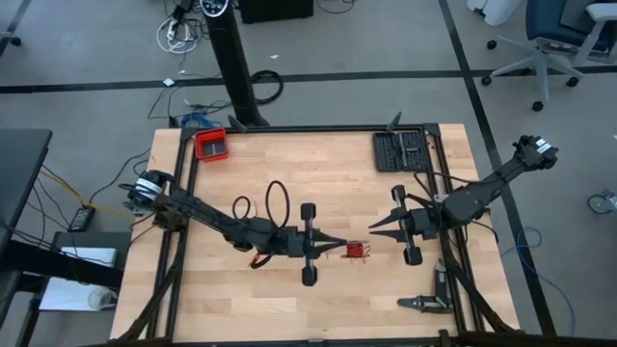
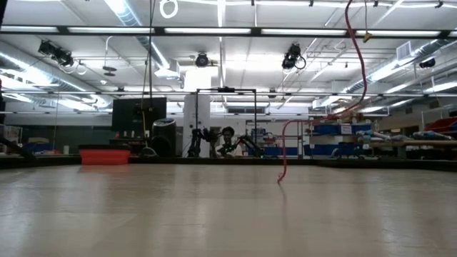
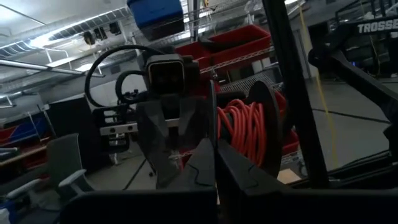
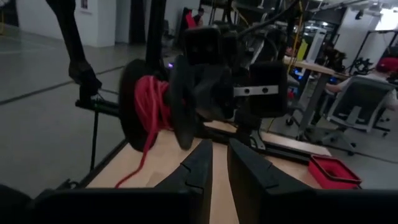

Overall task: Coil cords
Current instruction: Coil the red wire onto the spool

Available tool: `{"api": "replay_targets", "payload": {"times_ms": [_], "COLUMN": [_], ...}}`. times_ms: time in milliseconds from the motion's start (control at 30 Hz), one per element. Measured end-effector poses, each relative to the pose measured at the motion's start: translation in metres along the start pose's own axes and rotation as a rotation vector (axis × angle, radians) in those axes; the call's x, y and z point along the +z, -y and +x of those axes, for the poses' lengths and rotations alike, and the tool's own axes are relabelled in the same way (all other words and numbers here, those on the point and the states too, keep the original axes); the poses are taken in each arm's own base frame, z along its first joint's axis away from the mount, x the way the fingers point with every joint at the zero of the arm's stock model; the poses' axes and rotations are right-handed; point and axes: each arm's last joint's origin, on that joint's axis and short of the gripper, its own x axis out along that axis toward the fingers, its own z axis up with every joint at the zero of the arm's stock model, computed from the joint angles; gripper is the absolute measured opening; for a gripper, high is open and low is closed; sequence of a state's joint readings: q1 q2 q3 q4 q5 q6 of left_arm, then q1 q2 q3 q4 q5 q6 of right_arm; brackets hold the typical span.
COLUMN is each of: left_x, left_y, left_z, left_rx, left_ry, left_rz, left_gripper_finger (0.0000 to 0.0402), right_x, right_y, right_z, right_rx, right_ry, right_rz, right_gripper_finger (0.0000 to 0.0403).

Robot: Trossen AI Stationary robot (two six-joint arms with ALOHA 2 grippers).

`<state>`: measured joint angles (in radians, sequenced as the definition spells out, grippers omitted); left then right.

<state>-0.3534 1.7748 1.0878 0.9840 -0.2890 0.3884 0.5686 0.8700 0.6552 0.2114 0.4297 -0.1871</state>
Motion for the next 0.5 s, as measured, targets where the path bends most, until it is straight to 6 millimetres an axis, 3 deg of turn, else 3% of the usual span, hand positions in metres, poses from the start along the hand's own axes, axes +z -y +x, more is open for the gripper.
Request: {"api": "replay_targets", "payload": {"times_ms": [500], "left_x": [-0.0027], "left_y": [-0.0022], "left_z": [-0.0002], "left_rx": [0.092], "left_ry": [-0.054], "left_rz": [-0.02], "left_gripper_finger": [0.0], "right_x": [0.0086], "right_y": [-0.0025], "right_z": [0.0052], "right_rx": [0.037], "right_ry": [0.112], "right_rz": [0.045], "right_gripper_finger": [0.0048]}}
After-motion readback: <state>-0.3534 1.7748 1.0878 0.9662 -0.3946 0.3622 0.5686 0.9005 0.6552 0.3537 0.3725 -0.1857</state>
